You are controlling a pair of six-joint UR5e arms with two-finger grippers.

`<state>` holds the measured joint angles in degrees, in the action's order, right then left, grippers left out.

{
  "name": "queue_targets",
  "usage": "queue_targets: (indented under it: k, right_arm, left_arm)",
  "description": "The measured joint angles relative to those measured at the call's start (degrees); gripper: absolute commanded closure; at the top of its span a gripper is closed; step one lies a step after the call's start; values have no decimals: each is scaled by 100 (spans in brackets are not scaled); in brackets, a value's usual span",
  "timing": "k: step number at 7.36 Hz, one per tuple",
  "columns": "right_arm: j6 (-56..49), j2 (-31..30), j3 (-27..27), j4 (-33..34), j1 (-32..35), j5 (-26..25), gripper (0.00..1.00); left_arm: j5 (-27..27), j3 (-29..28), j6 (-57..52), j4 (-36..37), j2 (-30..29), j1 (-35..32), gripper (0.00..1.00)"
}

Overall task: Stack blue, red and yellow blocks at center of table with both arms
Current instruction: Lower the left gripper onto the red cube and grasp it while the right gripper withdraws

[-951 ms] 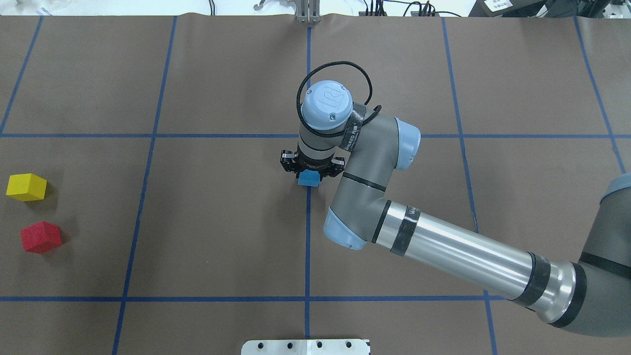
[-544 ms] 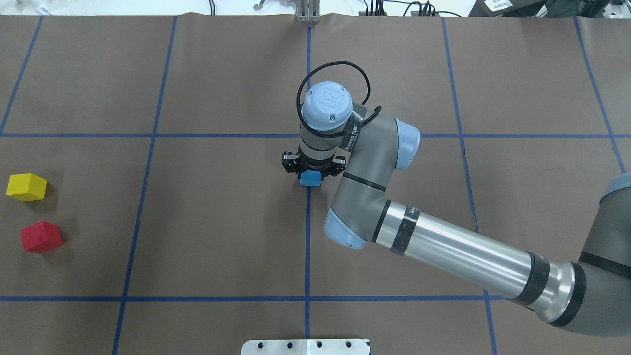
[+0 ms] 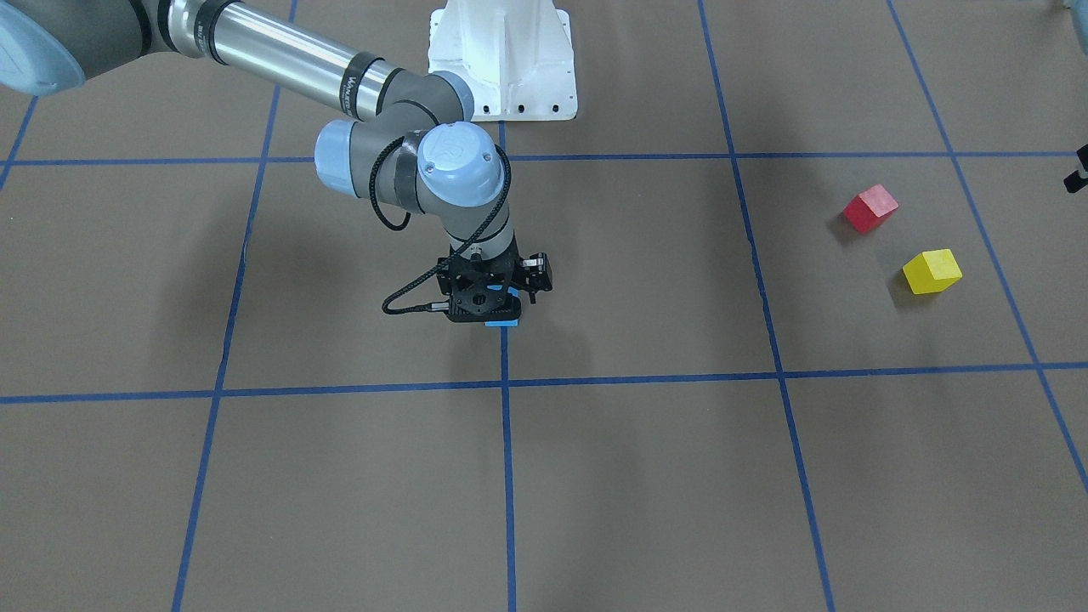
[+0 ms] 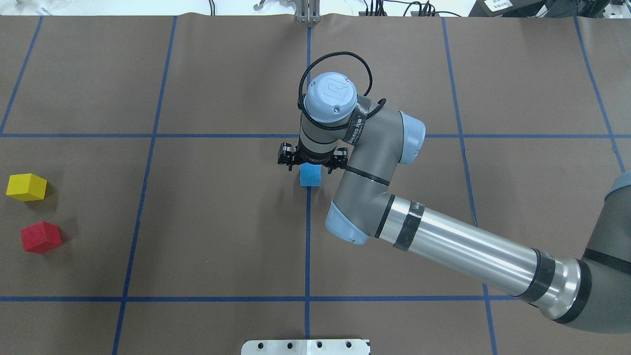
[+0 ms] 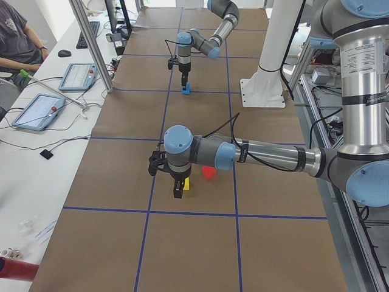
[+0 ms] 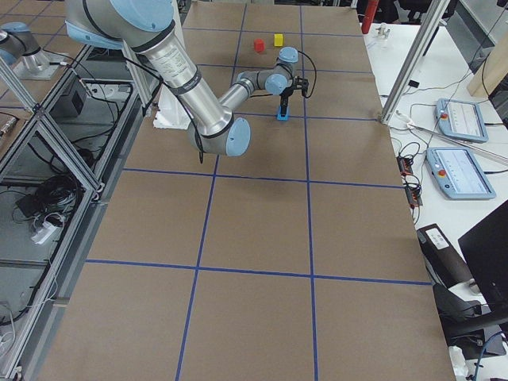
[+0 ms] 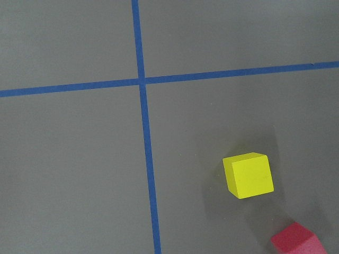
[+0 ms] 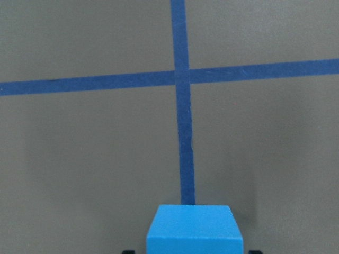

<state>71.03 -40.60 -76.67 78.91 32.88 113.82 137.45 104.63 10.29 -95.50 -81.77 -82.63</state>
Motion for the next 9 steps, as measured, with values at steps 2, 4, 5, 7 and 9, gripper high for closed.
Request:
queue_targets:
  k: [2,4,5,7,9]
  right_arm:
    - [-158,-620,-1062,333,531,530,0]
    - [-724,-1574,-1998,419,1043,914,0]
    - [-968,-1825,-2153,428,1157,952,0]
    - [-1129,-1983,-2231,431,1199,939,0]
    - [-1150,-2027,-2247,430,1195,920,0]
  left_arm:
    - [-47,-5,2066,-1034,54,867,0]
    - [-582,-1,4087,-2276,399,1870,0]
    - [-936,3,4838,-2699,595,2344,0]
    - [-1206,6,5759,-2962,728,2963,0]
    - [-1391,-14,6243,-2996,746,3466,0]
